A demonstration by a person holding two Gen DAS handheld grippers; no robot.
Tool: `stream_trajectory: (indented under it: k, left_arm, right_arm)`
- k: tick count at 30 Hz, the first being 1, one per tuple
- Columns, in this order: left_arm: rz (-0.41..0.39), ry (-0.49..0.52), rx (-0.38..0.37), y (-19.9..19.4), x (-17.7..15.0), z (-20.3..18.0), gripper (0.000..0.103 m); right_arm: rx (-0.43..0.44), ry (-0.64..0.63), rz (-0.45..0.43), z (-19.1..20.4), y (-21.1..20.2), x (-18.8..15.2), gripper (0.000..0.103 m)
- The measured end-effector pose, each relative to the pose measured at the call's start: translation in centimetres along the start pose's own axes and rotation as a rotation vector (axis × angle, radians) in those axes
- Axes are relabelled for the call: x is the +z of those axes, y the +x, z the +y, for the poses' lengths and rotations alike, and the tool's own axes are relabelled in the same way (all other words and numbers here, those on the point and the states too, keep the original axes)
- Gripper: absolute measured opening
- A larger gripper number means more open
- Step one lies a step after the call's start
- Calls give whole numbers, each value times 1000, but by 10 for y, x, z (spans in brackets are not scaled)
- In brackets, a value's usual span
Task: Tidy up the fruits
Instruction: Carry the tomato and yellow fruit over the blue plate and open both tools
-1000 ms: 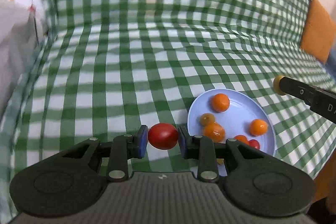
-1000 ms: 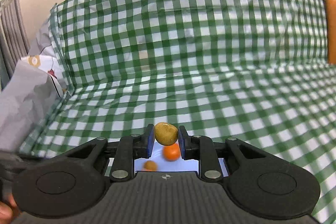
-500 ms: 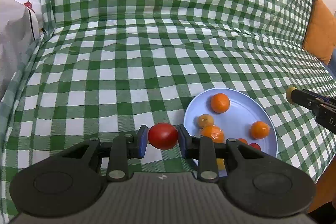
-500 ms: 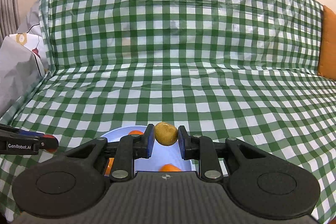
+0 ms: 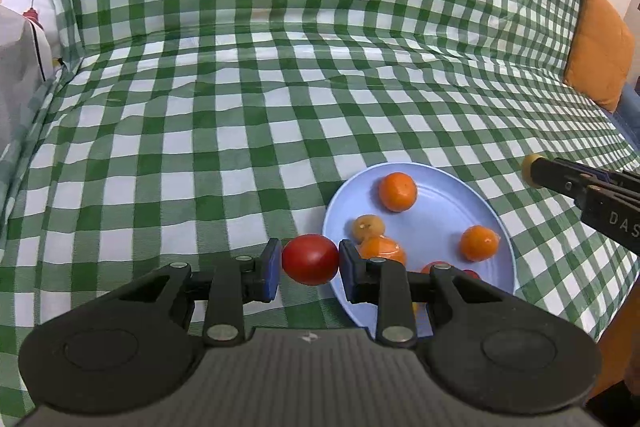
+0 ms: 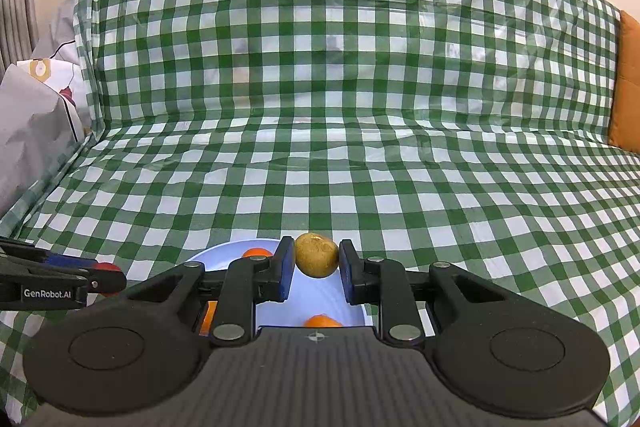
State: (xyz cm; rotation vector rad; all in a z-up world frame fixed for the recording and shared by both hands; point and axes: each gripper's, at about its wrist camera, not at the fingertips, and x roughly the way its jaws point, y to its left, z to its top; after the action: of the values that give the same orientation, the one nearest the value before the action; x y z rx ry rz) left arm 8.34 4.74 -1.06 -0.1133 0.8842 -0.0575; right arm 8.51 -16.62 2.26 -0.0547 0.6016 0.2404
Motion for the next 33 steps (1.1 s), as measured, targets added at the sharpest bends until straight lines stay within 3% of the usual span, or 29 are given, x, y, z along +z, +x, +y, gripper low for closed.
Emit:
stream_trajectory:
  k: [20, 24, 29, 31, 33]
  left_arm:
    - [-87, 69, -158, 13, 2, -49, 35]
    - [-88, 53, -164, 14, 4, -46, 36]
    - [-92, 42, -154, 11, 5, -41, 36]
    - [-97, 39, -148, 7, 4, -38, 36]
    - [-105, 33, -139, 2, 2, -36, 45]
  right_arm:
    - [6, -18, 58, 4, 16, 1, 26]
    - [2, -19, 55, 5, 17, 1, 49]
    - [6, 1, 58, 2, 17, 2, 54]
    - [8, 8, 56, 2, 16, 2, 60]
    - [10, 16, 50, 2, 13, 2, 67]
